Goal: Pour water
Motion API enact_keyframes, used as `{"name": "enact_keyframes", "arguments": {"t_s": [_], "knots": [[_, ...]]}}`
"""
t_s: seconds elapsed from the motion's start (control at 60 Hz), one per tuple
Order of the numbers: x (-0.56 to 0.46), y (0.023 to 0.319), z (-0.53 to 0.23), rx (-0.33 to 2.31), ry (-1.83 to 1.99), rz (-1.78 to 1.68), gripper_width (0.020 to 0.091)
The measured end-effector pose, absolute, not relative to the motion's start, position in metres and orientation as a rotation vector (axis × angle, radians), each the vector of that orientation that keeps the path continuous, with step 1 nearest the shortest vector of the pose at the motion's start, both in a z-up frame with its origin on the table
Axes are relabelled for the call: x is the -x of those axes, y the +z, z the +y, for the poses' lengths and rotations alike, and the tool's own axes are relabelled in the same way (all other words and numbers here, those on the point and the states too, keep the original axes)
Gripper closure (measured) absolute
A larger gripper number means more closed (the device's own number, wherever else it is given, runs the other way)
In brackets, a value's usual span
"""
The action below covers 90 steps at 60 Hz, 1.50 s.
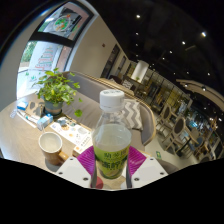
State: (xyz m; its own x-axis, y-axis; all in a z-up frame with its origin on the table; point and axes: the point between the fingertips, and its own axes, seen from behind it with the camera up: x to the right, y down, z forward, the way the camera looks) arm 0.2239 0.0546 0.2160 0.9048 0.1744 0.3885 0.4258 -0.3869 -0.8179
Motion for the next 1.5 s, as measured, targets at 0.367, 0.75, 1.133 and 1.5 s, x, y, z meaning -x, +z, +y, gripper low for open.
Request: {"name": "enact_keyframes", "arguments": {"t_s": [0.367, 0.75, 1.133, 1.5], "knots": [[-0.227, 0.103, 0.051, 2.090, 0.144, -0.241, 0.0706], [-0.235, 0.065, 0.045, 2.053, 0.175, -0.250, 0.0601], [-0.245, 0.081, -0.020, 2.240, 0.026, -0.167, 0.0252], [-0.210, 0.187, -0.186, 2.279, -0.088, -0.046, 0.0255]]}}
